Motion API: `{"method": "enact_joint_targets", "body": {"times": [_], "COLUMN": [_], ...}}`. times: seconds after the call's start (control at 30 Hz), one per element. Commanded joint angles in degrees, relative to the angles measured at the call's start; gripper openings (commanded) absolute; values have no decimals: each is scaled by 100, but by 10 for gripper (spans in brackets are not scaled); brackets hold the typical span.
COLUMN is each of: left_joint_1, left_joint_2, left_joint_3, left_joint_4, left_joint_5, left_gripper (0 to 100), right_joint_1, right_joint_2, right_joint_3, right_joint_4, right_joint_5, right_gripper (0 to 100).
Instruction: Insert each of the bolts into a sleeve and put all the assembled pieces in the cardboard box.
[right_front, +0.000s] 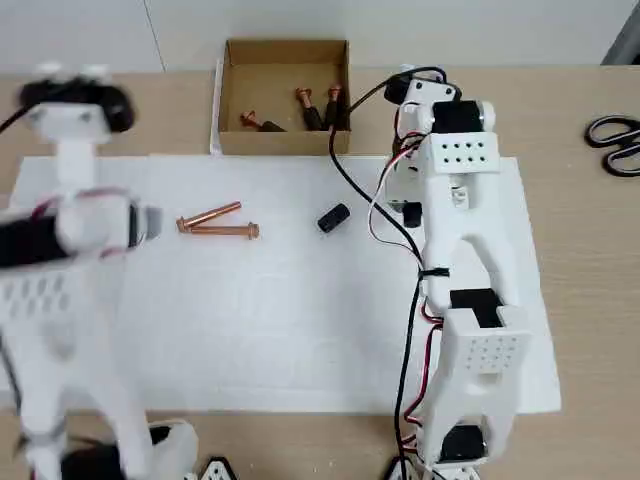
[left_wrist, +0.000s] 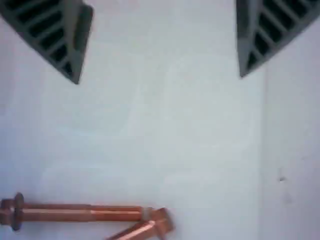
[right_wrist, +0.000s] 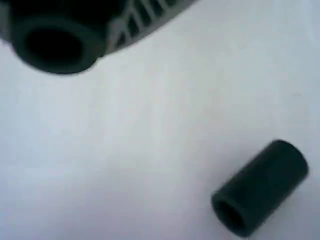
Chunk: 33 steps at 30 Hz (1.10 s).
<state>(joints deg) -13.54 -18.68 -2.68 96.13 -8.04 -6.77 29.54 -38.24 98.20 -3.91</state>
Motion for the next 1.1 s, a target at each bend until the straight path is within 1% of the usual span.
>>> {"method": "enact_joint_targets", "body": {"times": [0.0,0.1,0.17,0.23,0.3,0.5,0.67,0.83,0.97,1.07], "left_joint_1": [492,941,1169,1327,1424,1415,1459,1530,1591,1609], "left_joint_2": [1327,2277,2813,3297,3719,5020,5890,6409,6602,6655], "left_joint_3": [-673,-892,-998,-1130,-1402,-2712,-3609,-4075,-4163,-4163], "left_joint_4": [-97,-97,-88,-97,-105,-88,-62,-62,-62,-62], "left_joint_5": [-642,-1873,-2558,-3051,-3332,-3833,-4026,-4053,-4053,-4053], "left_gripper": [192,192,192,192,192,192,192,189,134,124], "right_joint_1": [136,171,171,171,171,171,171,171,163,154], "right_joint_2": [-409,-409,-409,-409,-409,-400,-400,-400,-400,-400], "right_joint_3": [-35,-35,-35,-35,-35,-35,-35,-35,-35,-35], "right_joint_4": [101,110,110,110,101,92,92,92,92,84], "right_joint_5": [510,554,554,554,554,563,563,563,563,563], "right_gripper": [4,4,4,4,4,4,4,4,4,4]}}
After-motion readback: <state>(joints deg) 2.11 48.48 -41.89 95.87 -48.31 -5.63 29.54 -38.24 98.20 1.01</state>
